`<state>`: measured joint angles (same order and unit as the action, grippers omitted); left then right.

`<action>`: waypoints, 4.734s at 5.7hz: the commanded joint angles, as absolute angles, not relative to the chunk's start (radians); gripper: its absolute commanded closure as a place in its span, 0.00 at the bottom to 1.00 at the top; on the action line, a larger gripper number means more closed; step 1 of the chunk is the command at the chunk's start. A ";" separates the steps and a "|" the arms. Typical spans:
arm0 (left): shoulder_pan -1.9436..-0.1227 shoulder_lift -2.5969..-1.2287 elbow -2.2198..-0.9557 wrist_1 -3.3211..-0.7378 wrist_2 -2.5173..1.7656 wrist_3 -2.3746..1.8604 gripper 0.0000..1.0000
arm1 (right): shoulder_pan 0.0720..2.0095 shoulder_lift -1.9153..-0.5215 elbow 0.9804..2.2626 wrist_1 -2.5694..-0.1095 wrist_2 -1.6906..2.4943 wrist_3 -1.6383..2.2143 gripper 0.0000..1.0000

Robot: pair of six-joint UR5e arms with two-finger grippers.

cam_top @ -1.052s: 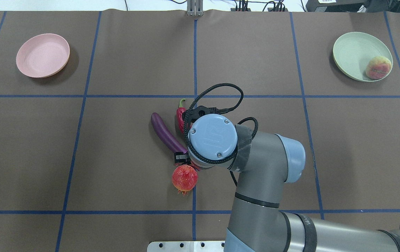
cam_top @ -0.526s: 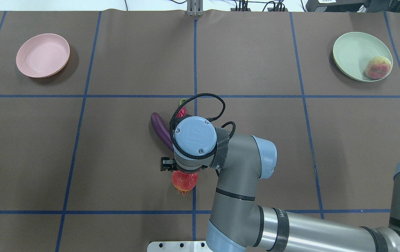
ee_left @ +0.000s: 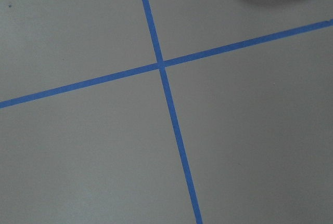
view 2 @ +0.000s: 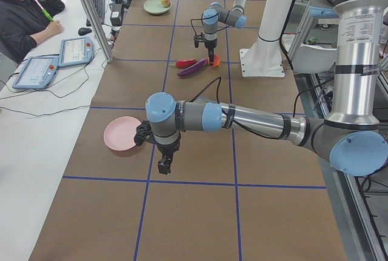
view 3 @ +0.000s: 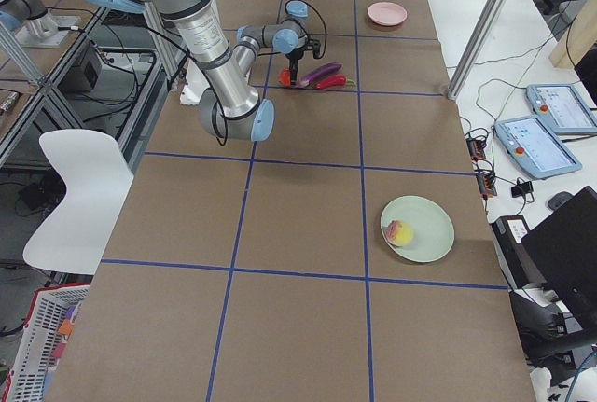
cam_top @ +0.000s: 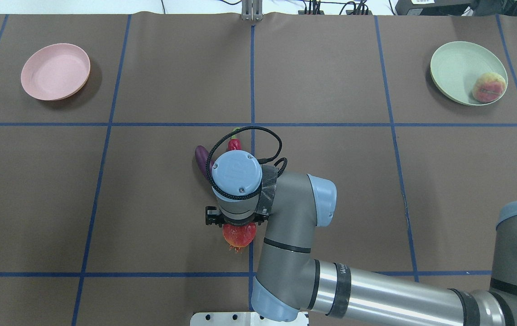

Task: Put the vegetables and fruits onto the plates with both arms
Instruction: 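Move the right gripper down onto the red apple and grasp it, then carry the red apple with the right gripper to the green plate, then release the apple on the green plate and withdraw the right gripper, then reach the left gripper to the red chili pepper and grasp it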

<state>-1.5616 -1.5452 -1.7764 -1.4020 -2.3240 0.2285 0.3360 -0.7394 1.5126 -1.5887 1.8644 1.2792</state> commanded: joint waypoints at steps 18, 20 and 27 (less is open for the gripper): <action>-1.546 -1.621 -1.734 -1.641 -2.315 0.213 0.00 | 1.400 -1.093 1.126 -1.209 2.238 0.313 0.01; -1.525 -1.716 -1.668 -1.686 -2.436 -0.032 0.00 | 1.462 -1.330 1.331 -1.282 2.288 0.127 0.01; -0.745 -2.279 -1.591 -1.684 -2.121 -1.139 0.00 | 1.540 -1.534 1.491 -1.275 2.375 0.118 0.00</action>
